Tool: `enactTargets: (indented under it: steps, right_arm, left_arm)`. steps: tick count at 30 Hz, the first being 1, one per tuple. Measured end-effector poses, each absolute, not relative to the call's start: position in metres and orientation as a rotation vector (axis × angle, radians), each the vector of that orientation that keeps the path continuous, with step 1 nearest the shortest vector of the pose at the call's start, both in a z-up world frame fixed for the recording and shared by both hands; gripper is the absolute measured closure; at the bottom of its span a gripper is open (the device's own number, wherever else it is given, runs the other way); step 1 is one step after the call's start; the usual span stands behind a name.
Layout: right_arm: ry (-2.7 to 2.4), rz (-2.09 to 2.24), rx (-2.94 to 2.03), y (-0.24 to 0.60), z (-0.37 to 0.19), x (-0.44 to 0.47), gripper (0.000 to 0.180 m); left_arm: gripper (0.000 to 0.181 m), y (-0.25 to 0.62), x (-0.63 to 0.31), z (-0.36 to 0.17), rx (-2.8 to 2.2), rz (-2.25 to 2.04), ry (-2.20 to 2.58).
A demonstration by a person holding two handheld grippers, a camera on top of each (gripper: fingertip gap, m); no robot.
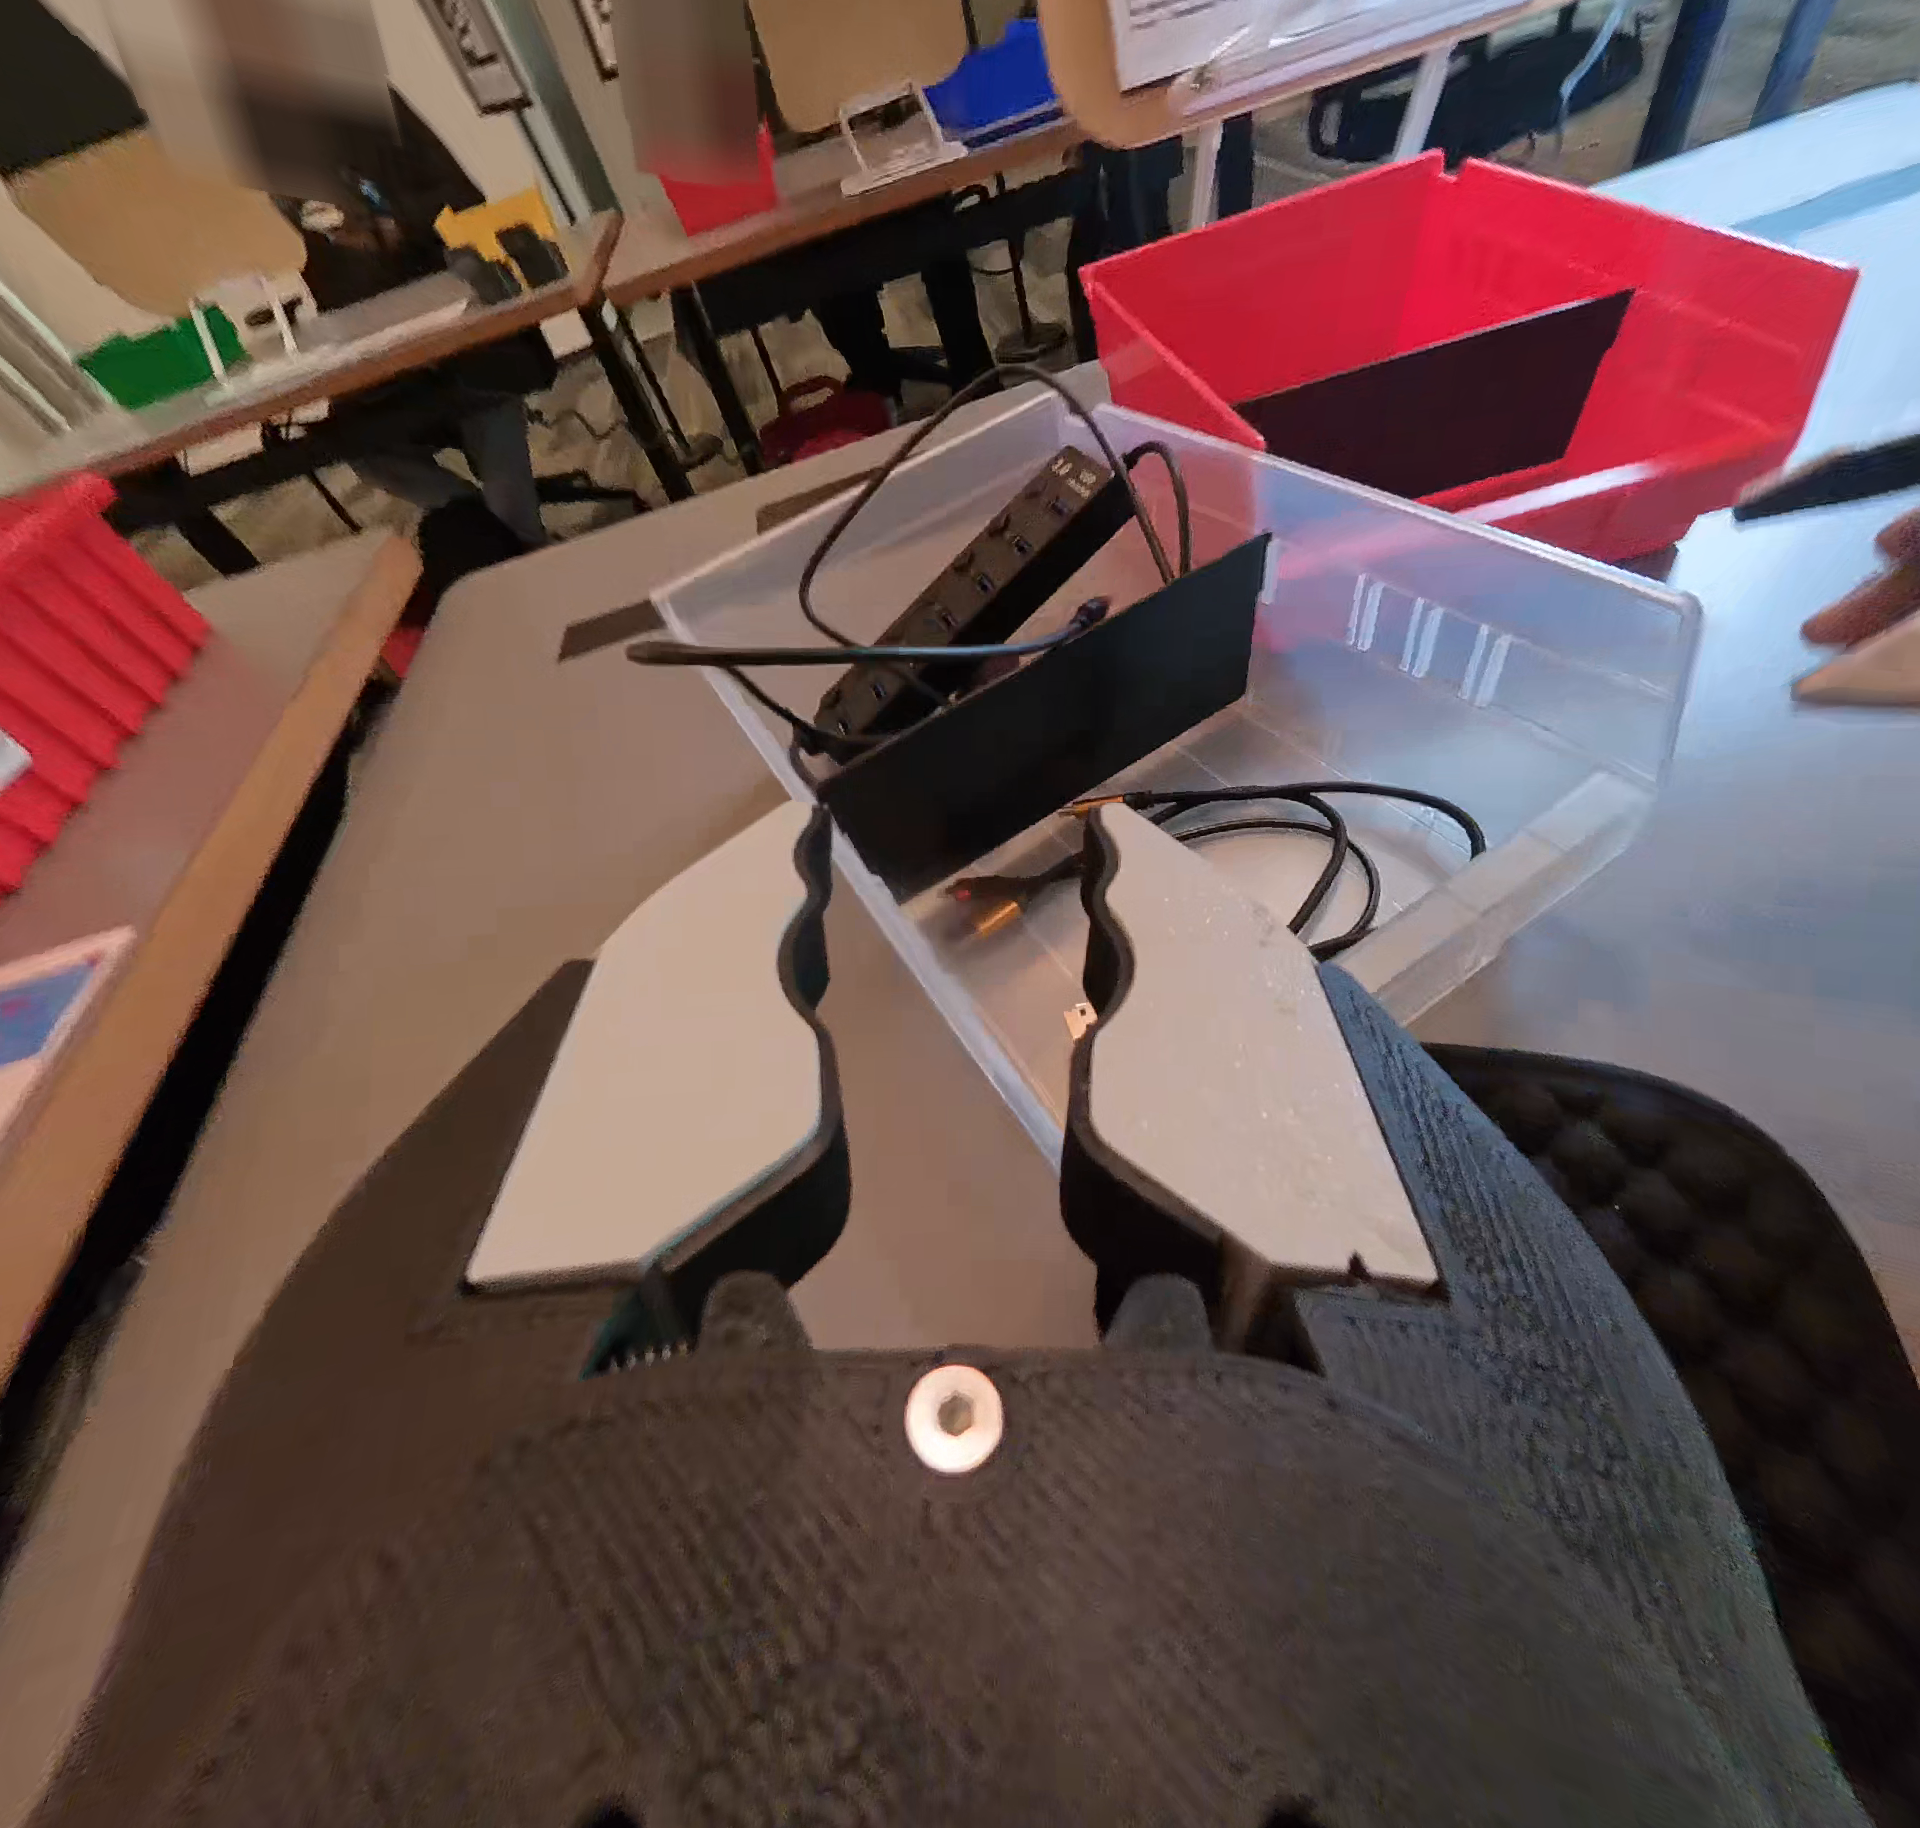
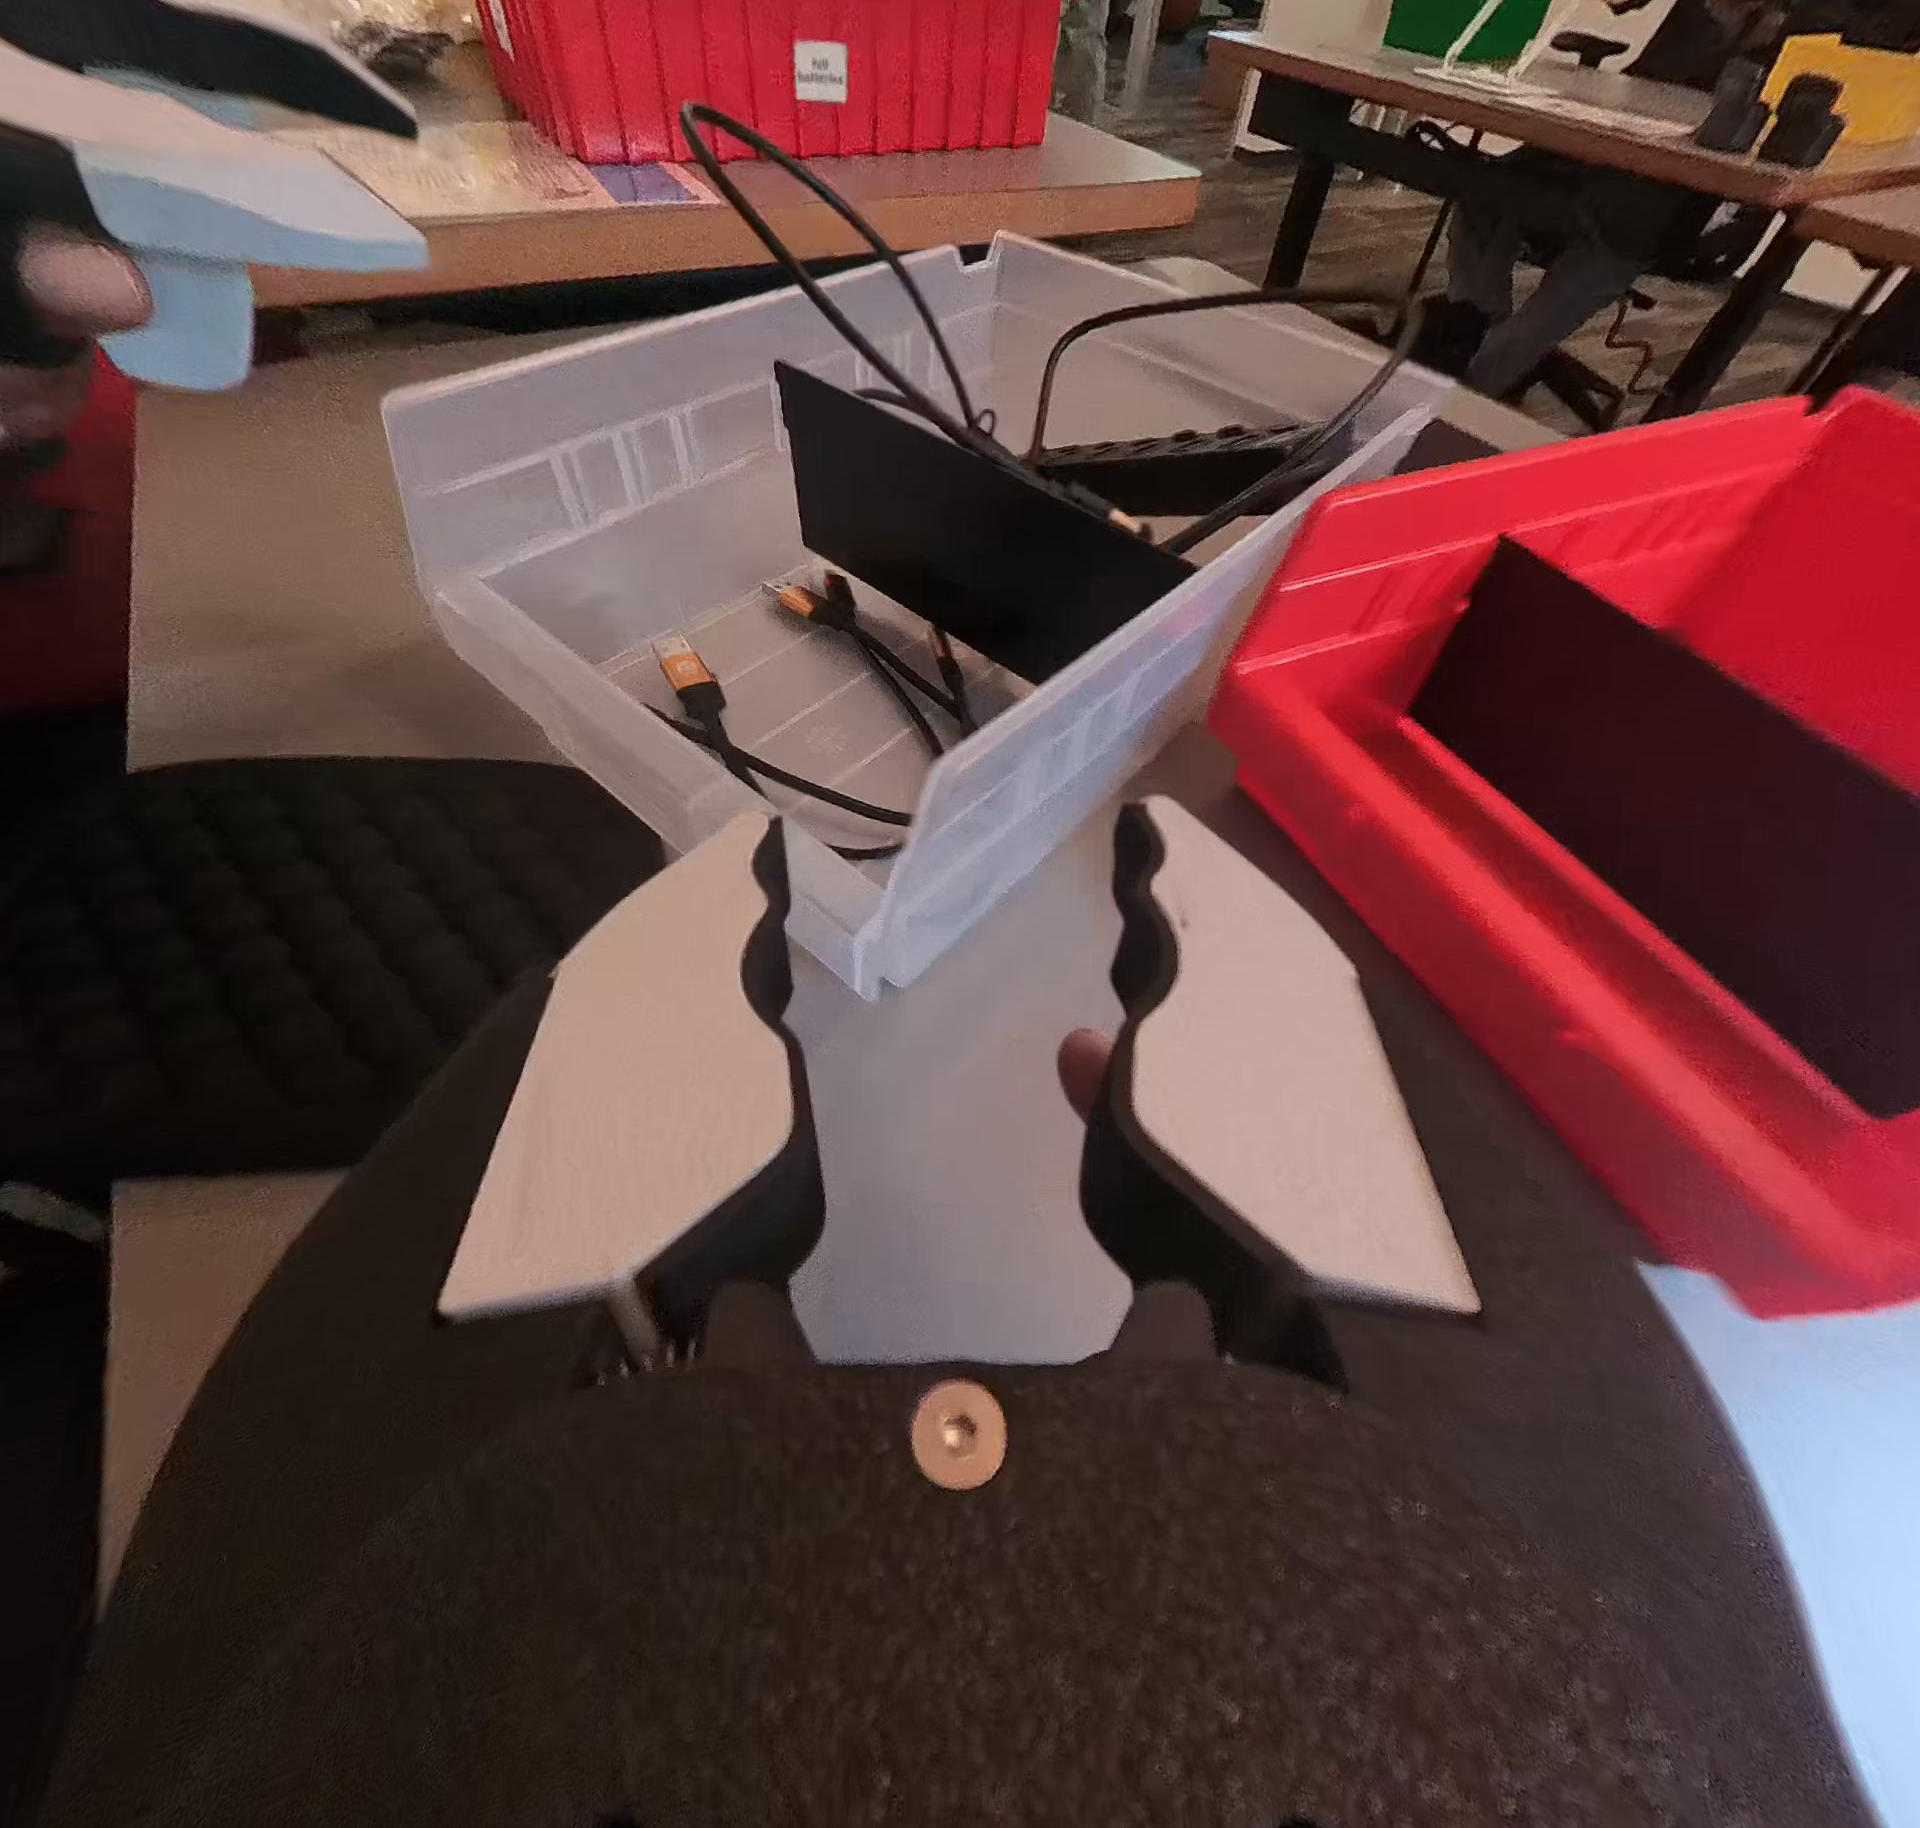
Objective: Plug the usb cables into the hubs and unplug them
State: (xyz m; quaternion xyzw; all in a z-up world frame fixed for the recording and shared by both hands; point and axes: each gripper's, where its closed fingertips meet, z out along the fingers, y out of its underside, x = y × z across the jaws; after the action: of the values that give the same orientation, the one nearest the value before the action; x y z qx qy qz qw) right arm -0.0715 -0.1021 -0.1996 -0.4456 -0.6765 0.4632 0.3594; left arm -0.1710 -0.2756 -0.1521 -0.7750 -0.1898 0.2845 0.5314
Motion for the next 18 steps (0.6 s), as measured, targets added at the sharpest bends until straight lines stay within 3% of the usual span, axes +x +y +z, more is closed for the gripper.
enactTargets:
  steps: [6, 15, 18]
  right_arm:
    - [-1.871, 0.924, -1.102, -0.034, -0.192, -0.078, 0.11]
    - [-2.116, 0.413, -1.013, 0.002, -0.25, -0.138, 0.107]
    - [-2.186, 0.242, -0.977, 0.012, -0.278, -0.153, 0.124]
  left_arm:
    - [0.128, -0.229, -0.142, -0.162, -2.11, 0.569, -0.134]
    - [0.117, -0.182, -0.1, -0.265, -2.616, 0.28, 0.301]
    - [0.137, -0.179, -0.107, -0.288, -2.685, 0.271, 0.34]
